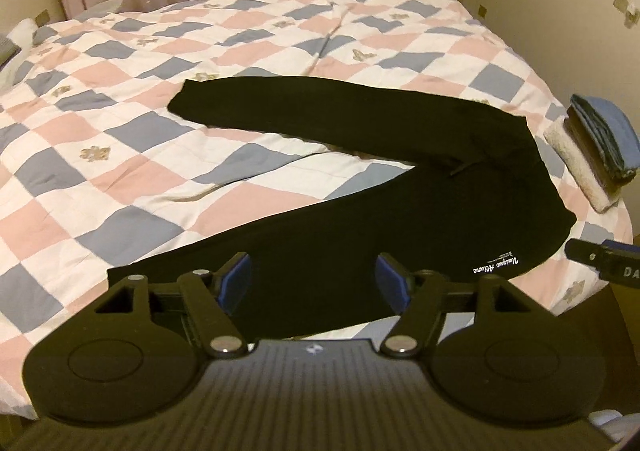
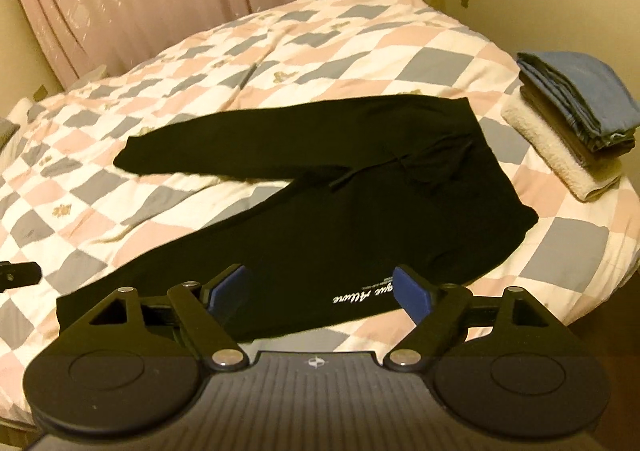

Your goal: Fold clothes

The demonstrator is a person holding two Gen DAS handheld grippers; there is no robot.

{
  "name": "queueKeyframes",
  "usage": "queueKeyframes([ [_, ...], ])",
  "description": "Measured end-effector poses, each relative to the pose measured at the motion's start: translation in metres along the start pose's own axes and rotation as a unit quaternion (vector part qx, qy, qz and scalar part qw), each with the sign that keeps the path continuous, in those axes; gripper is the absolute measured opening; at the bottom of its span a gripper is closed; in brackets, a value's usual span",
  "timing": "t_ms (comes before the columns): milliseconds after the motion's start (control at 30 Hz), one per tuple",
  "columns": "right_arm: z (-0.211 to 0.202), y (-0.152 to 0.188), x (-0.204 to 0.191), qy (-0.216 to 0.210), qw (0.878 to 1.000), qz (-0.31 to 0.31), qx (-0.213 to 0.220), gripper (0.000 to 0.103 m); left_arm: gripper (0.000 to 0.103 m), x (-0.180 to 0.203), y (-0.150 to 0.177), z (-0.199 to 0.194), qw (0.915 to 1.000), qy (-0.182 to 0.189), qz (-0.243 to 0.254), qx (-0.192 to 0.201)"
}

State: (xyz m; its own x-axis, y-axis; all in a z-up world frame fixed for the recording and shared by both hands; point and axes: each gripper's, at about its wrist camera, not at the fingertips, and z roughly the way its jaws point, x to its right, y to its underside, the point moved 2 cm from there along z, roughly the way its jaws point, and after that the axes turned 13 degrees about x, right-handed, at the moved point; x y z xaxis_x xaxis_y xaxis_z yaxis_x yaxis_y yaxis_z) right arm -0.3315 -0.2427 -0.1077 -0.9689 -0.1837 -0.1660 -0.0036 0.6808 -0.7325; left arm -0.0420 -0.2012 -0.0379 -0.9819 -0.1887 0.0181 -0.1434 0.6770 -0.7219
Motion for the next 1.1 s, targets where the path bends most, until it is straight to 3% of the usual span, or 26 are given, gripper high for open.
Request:
queueKeyframes([
  [333, -0.011, 0.012, -0.013, 0.000, 1.000, -0.023, -0.012, 0.091, 0.066, -0.004, 0.014, -0.023, 0.9998, -0.015, 0.009, 0.003],
  [700, -0.021, 0.045, 0.018, 0.050, 0.997, 0.019, -0.047, 0.093, 0.069, 0.009, 0.041, -0.010, 0.9981, -0.021, 0.051, -0.027],
  [1100, -0.018, 0.047, 0.024, 0.054, 0.997, 0.023, -0.058, 0.099, 0.072, 0.007, 0.048, -0.004, 0.9973, -0.028, 0.054, -0.042],
])
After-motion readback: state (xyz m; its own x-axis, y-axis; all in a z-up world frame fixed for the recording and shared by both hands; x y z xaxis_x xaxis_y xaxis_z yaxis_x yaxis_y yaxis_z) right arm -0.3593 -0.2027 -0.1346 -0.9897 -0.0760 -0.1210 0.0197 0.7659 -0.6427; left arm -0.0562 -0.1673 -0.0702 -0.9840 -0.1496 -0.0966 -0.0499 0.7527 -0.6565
